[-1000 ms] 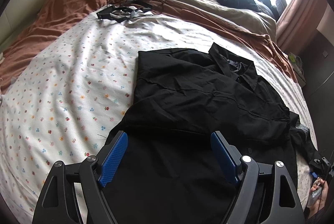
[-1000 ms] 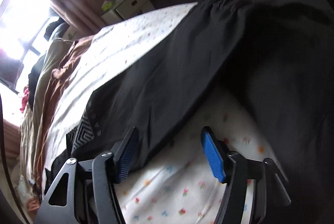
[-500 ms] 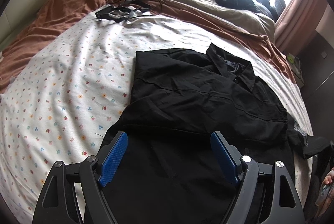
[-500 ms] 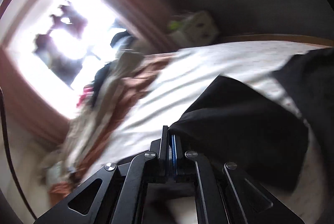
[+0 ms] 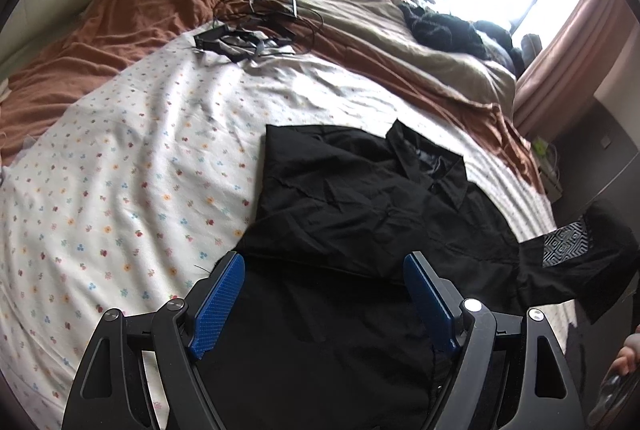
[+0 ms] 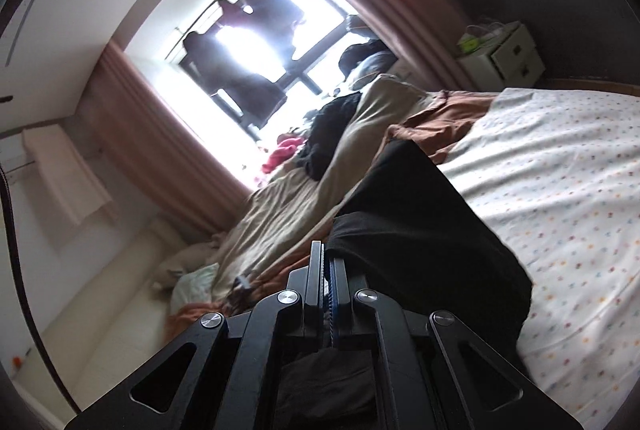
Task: Fold large clothes
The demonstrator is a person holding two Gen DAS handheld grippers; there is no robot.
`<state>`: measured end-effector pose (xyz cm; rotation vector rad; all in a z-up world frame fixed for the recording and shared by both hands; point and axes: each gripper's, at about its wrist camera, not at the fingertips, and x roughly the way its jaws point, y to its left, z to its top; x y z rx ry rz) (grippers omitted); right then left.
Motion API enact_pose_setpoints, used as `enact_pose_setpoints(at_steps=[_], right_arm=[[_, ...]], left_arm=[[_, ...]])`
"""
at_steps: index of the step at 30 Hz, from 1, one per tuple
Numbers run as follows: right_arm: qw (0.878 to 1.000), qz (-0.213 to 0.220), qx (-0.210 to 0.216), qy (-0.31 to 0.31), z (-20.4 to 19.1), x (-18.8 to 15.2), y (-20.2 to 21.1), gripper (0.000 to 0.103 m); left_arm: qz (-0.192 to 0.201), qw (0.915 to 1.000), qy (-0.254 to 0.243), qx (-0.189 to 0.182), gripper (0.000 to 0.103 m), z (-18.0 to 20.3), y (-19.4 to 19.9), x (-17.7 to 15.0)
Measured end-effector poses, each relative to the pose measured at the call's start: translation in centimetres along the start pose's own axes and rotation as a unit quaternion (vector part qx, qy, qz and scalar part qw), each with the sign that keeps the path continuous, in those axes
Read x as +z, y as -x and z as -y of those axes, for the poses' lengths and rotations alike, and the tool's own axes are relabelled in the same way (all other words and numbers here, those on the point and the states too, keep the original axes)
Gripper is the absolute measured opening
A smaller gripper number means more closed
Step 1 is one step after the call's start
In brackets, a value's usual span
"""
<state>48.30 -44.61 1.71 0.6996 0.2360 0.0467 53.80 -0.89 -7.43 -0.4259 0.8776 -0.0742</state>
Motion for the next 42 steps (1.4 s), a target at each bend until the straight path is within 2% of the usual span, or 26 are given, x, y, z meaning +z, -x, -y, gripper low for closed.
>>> enact_pose_setpoints(at_steps=[7,12,16,18,20,21,22,24,25,28,32,37,42], right_arm=[[0.997,-0.056,0.028,0.038,-3.0,-3.6,-4.3,0.003],[0.99,-0.11,0.018,0.084,-4.7,-7.8,-9.6,0.003],[0.982,-0.16,0.008,0.097,-4.5,-11.7,-12.8,0.003],[0.972,-0.209,-0.021,0.103,-3.8,-14.2,-14.8,0.004],[0.959,-0.261,-0.052,0.095,-2.7,-16.0,-16.4,0.009],[0.954,-0.282,-0.059,0.087,-2.0,-16.8,-16.8,0.017],[0.948,-0.303,-0.066,0.074,-1.2,-17.5,-17.1,0.031],[0.941,-0.325,-0.074,0.056,-0.1,-18.5,-17.0,0.049],[0.941,-0.326,-0.077,0.053,0.1,-18.7,-16.6,0.056],[0.941,-0.329,-0.077,0.028,0.9,-18.4,-15.1,0.064],[0.942,-0.321,-0.101,-0.006,1.7,-17.0,-13.4,0.065],[0.945,-0.292,-0.129,-0.074,5.5,-14.9,-11.7,0.065],[0.931,-0.292,-0.167,-0.144,9.0,-14.4,-11.2,0.065]], left_arm=[[0.013,0.9991,0.04,-0.006,0.083,-2.2,1.6,1.1],[0.018,0.9977,0.065,-0.007,0.083,-3.9,2.1,1.6],[0.019,0.997,0.076,-0.004,0.083,-4.7,2.2,1.9],[0.019,0.9967,0.079,-0.004,0.083,-4.9,2.2,2.0],[0.019,0.9966,0.081,-0.005,0.083,-5.0,2.2,2.1],[0.018,0.9967,0.079,-0.006,0.083,-5.0,2.2,2.1],[0.017,0.9969,0.077,-0.005,0.083,-4.9,2.1,2.0],[0.014,0.9972,0.073,-0.006,0.083,-4.6,2.0,1.9],[0.013,0.9974,0.071,-0.007,0.083,-4.5,1.9,1.8],[0.011,0.9977,0.066,-0.007,0.083,-4.0,1.7,1.6],[0.008,0.9981,0.06,-0.007,0.083,-3.5,1.5,1.2],[0.008,0.9983,0.057,-0.005,0.083,-3.2,1.4,1.0],[0.007,0.9984,0.056,0.001,0.083,-3.1,1.2,0.8]])
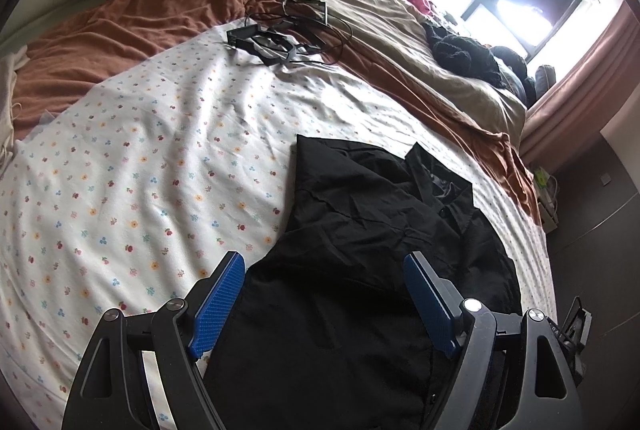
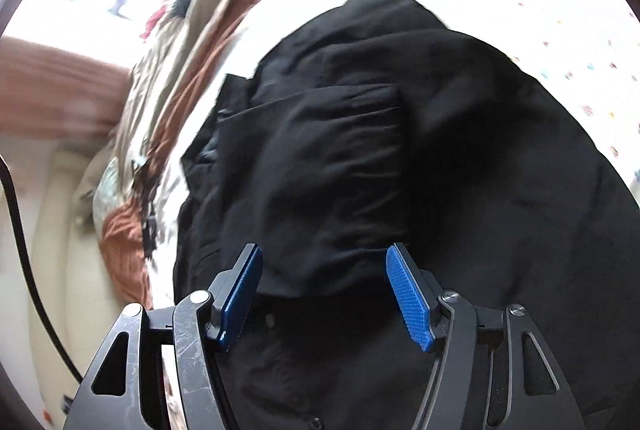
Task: Fold large clothes
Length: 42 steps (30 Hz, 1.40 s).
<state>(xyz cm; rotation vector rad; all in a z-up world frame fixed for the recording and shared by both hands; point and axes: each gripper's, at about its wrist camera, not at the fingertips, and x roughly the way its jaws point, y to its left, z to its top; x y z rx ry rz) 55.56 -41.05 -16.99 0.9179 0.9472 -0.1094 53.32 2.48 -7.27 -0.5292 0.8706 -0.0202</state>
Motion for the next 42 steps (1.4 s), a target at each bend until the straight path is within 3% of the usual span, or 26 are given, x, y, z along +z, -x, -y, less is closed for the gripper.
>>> enact_pose_setpoints(at_steps=[4,7,12,14,15,18,22,27,32,38,42], right_arm=[[1.0,-0.002,-0.01,0.006,0.2,0.4,-1.0,0.065],[0.999,-0.004,-0.041,0.007,0.8,0.0,-1.9,0.065],[0.996,-0.001,-0.068,0.049,-0.3,-0.3,-2.3,0.065],[0.996,0.005,-0.066,0.063,-0.4,-0.3,-2.4,0.053],[0.995,0.005,-0.067,0.069,-0.2,-0.1,-2.6,0.031],[0.998,0.008,-0.043,0.054,0.5,0.3,-2.2,0.025],[0.994,0.049,0.004,0.101,-2.3,0.3,0.6,0.025],[0.98,0.078,0.056,0.174,-7.3,-1.3,3.0,0.025],[0.963,0.081,0.074,0.247,-11.9,-3.5,2.6,0.025],[0.941,0.052,0.073,0.327,-15.8,-7.1,-0.5,0.025],[0.922,0.008,0.076,0.379,-17.5,-9.9,-2.9,0.04]], left_arm=[[-0.003,1.0,0.0,0.002,0.083,-0.2,-0.3,0.2],[-0.002,1.0,-0.001,0.001,0.083,-0.2,-0.2,0.2],[0.002,1.0,0.005,-0.001,0.083,-0.5,-0.3,0.4],[0.001,1.0,0.009,-0.003,0.083,-0.7,-0.3,0.4],[0.001,0.9999,0.01,-0.004,0.083,-0.8,-0.3,0.4],[0.002,0.9999,0.012,-0.006,0.083,-0.9,0.0,0.5],[0.005,0.9999,0.015,-0.006,0.083,-1.1,0.4,0.6],[0.01,0.9997,0.022,-0.005,0.083,-1.6,0.8,0.8],[0.02,0.9991,0.036,-0.012,0.083,-2.4,1.7,1.3],[0.027,0.9984,0.05,0.0,0.083,-3.8,2.6,2.0],[0.02,0.9981,0.058,0.001,0.083,-4.4,2.4,2.1]])
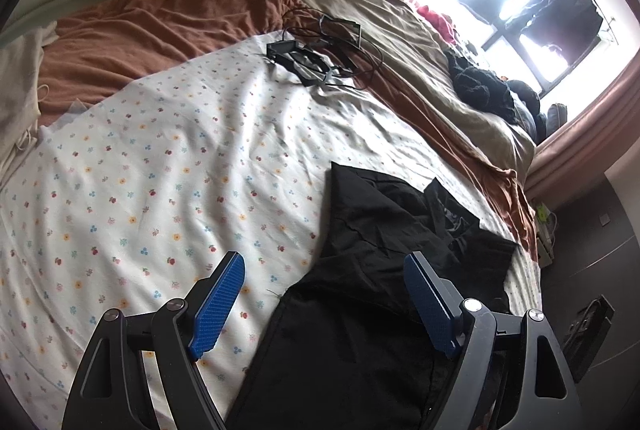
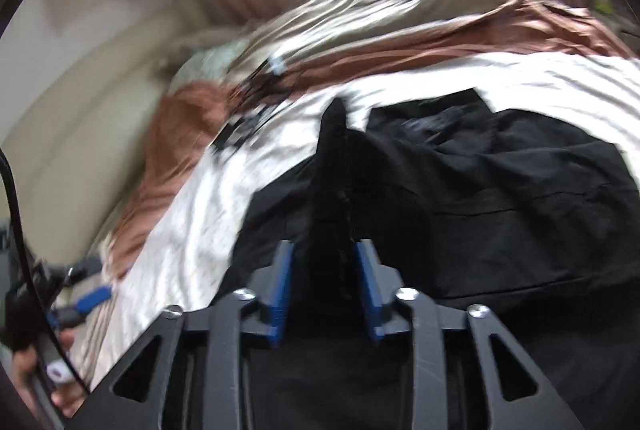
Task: Fold large clothes
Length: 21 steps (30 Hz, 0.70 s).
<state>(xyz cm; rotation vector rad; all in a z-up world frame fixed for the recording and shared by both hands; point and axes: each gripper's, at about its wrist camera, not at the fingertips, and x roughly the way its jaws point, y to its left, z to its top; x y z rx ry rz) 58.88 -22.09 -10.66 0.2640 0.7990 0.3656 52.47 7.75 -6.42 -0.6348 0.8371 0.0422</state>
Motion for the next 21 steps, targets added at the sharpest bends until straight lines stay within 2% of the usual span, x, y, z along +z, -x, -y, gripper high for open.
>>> enact_pose_setpoints(at_steps=[2,6,15,16,19,21], right_arm=[[1.0,-0.001,0.01,0.001,0.0,-0.4,-0.1,0.043],[1.0,-0.006,0.001,-0.019,1.3,-0.8,0.6,0.043],[0.997,-0.002,-0.062,-0.048,4.1,-1.2,5.3,0.043],[0.996,0.001,-0.068,-0.05,4.3,-1.2,6.1,0.045],[0.995,0.016,-0.081,-0.063,5.2,-1.7,8.7,0.063],[0.993,0.023,-0.094,-0.07,5.7,-2.5,10.5,0.067]], left_arm=[[-0.003,1.0,-0.001,0.002,0.083,0.0,-0.2,0.0],[-0.007,0.9999,-0.01,0.003,0.083,0.5,-0.3,-0.2],[-0.015,0.9986,-0.051,0.005,0.083,2.8,0.1,-1.5],[-0.014,0.9983,-0.056,0.005,0.083,3.0,0.3,-1.7],[-0.011,0.9979,-0.064,0.006,0.083,3.5,1.2,-2.3],[-0.008,0.9975,-0.07,0.006,0.083,3.7,2.1,-3.2]])
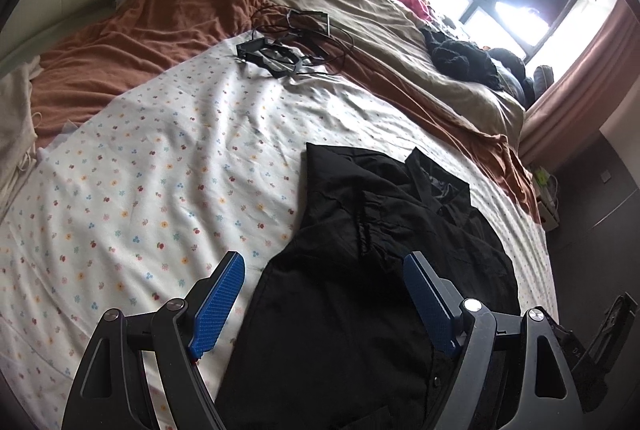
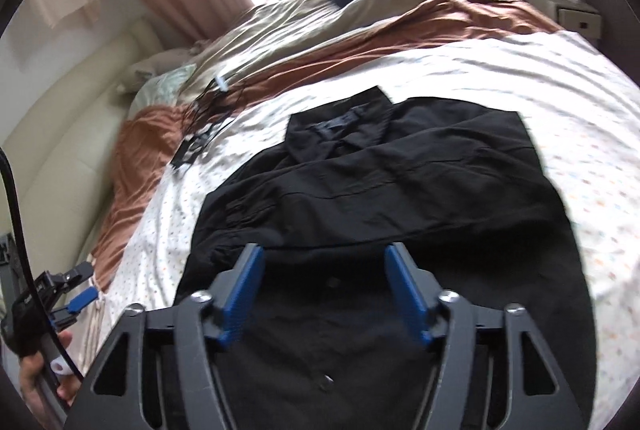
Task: Fold large clothes
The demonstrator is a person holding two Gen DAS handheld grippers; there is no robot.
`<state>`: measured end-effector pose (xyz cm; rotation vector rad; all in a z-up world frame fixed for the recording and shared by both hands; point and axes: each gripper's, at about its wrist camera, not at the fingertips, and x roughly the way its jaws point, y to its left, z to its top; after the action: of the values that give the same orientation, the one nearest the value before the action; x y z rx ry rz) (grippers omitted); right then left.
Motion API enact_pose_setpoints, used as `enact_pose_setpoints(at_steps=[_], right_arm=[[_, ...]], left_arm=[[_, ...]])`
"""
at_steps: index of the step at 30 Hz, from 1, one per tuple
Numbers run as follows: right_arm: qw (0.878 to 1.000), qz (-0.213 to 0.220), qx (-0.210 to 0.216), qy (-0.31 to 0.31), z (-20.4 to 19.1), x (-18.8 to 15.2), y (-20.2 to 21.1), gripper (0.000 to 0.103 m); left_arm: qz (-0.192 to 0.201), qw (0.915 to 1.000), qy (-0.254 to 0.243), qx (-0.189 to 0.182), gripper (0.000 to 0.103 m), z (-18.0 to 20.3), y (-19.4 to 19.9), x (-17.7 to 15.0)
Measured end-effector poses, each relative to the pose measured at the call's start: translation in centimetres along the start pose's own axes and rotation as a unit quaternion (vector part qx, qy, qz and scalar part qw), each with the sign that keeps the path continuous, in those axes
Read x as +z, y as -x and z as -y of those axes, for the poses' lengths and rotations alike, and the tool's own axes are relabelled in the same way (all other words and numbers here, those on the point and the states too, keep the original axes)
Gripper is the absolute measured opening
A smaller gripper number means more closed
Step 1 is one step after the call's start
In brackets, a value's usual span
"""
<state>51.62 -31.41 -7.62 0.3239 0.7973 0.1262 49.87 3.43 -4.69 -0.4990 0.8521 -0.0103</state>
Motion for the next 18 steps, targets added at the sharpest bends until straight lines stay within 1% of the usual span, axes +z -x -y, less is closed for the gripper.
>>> enact_pose_setpoints(at_steps=[3,4,6,8,9,10,11,13,15,18], right_arm=[[1.0,-0.003,-0.008,-0.015,1.3,-1.0,1.9,0.072],[1.0,-0.002,-0.01,-0.019,1.8,-1.3,2.5,0.075],[0.999,0.003,-0.017,-0.031,2.8,-2.2,4.2,0.08],[0.999,0.009,-0.02,-0.042,3.7,-2.9,5.7,0.084],[0.999,0.013,-0.019,-0.046,4.0,-3.3,6.5,0.089],[0.998,0.018,-0.018,-0.052,4.4,-3.7,7.4,0.095],[0.998,0.024,-0.018,-0.059,4.9,-4.1,8.4,0.097],[0.997,0.037,-0.016,-0.068,5.5,-5.1,10.3,0.097],[0.996,0.049,-0.017,-0.069,5.8,-6.1,12.1,0.098],[0.995,0.06,-0.012,-0.074,6.0,-7.5,14.3,0.103]], left_arm=[[0.001,0.9998,-0.02,0.0,0.083,0.6,1.3,-1.5],[0.005,0.9996,-0.028,0.001,0.083,0.8,1.9,-2.0],[0.019,0.9991,-0.039,-0.001,0.087,1.1,3.5,-3.5],[0.03,0.9987,-0.042,-0.002,0.095,1.2,5.1,-5.1],[0.029,0.9987,-0.041,-0.008,0.095,1.3,5.9,-5.8],[0.023,0.9988,-0.036,-0.022,0.096,1.3,6.5,-6.5],[0.012,0.9985,-0.028,-0.045,0.096,1.2,7.4,-7.5],[0.011,0.998,-0.028,-0.056,0.096,1.4,9.0,-8.7],[0.02,0.9979,-0.036,-0.05,0.096,1.3,10.8,-10.1],[0.025,0.9979,-0.039,-0.045,0.097,0.5,13.3,-11.6]])
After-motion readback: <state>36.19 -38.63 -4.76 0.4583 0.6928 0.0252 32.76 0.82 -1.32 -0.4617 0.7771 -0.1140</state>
